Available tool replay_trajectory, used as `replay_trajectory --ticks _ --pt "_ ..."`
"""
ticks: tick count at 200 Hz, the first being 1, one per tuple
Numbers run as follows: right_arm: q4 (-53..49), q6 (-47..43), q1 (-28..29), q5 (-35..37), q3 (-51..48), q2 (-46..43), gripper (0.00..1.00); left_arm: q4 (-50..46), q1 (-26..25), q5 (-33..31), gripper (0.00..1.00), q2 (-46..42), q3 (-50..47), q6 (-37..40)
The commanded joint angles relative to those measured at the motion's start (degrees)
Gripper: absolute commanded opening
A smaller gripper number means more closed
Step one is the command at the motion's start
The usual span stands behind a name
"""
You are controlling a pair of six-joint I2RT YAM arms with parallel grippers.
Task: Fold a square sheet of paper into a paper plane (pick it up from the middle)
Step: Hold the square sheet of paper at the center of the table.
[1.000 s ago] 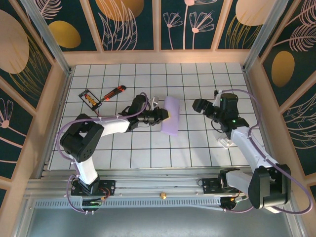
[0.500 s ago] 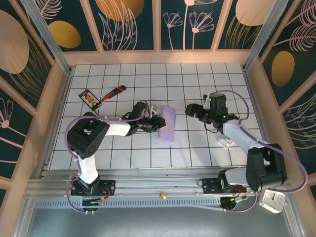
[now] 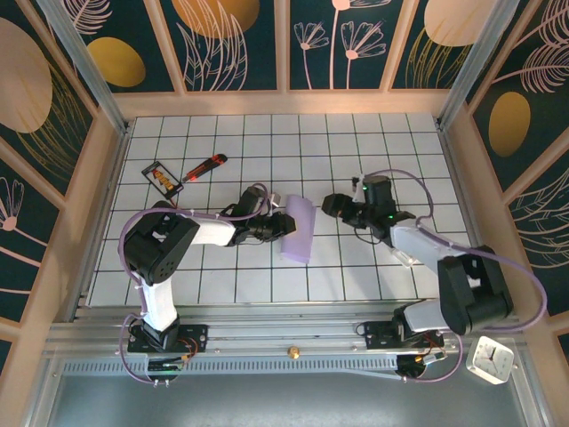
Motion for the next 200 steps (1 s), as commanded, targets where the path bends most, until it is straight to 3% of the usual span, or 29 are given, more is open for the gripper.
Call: replay_trajectory --ticks 1,110,200 --pt "6.57 4.43 1.83 -1.86 1.14 4.3 0.63 -5.32 0.21 -1.99 0.3 1.81 1.63 4.37" --pt "14.77 8.53 6.8 -5.45 2.67 15.53 0.37 -13.51 0.23 -5.31 0.38 2.59 3.47 11.3" --pt "15.99 8.56 7.03 -5.0 0.45 19.37 0.31 -17.37 0.2 -8.27 0.43 2.55 5.18 13.3"
